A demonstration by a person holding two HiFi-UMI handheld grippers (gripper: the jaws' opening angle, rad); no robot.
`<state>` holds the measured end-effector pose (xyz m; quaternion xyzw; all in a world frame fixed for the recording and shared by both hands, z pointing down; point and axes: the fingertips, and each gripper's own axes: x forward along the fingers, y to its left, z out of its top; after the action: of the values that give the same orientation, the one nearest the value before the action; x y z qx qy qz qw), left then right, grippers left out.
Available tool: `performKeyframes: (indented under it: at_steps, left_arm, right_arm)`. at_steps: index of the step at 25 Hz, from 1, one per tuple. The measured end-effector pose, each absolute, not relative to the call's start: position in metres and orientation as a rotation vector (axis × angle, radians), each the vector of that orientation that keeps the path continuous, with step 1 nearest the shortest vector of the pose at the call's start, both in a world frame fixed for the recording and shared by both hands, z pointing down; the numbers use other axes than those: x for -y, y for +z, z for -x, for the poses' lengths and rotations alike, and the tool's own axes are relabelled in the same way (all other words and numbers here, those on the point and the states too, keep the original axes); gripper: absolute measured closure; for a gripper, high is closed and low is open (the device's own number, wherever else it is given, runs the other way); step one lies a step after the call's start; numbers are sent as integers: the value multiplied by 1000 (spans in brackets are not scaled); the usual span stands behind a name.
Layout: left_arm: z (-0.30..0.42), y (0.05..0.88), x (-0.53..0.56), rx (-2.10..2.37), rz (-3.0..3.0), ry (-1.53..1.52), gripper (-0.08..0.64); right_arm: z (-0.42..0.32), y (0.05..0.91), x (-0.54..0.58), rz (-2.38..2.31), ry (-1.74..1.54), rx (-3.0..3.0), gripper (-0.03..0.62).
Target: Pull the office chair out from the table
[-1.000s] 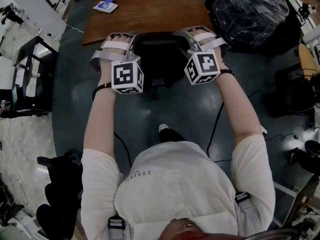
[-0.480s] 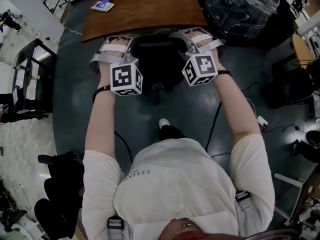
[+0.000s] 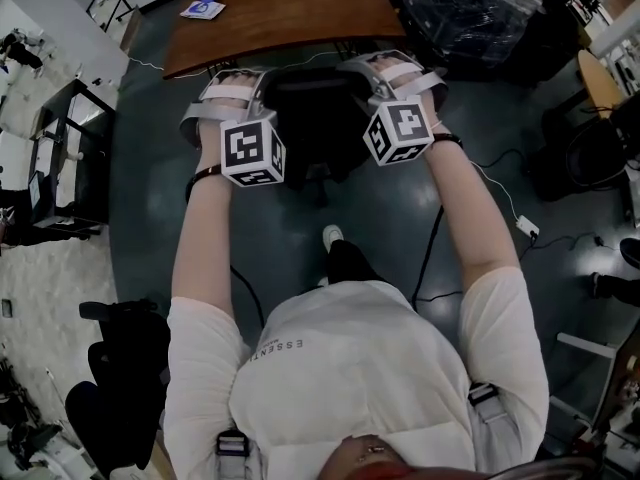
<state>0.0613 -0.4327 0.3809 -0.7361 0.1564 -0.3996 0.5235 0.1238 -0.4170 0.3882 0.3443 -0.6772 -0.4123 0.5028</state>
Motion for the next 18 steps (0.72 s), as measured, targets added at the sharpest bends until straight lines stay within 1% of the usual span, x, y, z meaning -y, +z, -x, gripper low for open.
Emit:
performKeyframes:
  at_steps: [9, 10, 11, 12, 13, 16, 18]
  left_arm:
    - [-53, 377, 397, -374, 1774, -929, 482]
    - [-53, 376, 392, -378, 1788, -913, 478]
    - [-53, 376, 387, -377, 1807, -898, 467]
    - [-54, 376, 383, -371, 1827, -888, 441]
    - [-55, 377, 378, -359, 1845, -884, 428]
    - [-56, 375, 363, -323, 1896, -876, 442]
    - [-55, 372, 353, -328, 1927, -865, 431]
  right_arm:
    - [-115, 385, 381, -872, -1006, 1617, 561]
    - [-114, 386, 377, -873, -1003, 1615, 544]
    - [-114, 388, 374, -871, -998, 1609, 505]
    - [-115, 391, 370, -867, -993, 1604, 473]
    - [-115, 392, 366, -865, -985, 1609, 459]
    - [-116, 385, 353, -902, -918, 1707, 448]
    - [-116, 376, 342, -943, -869, 1776, 445]
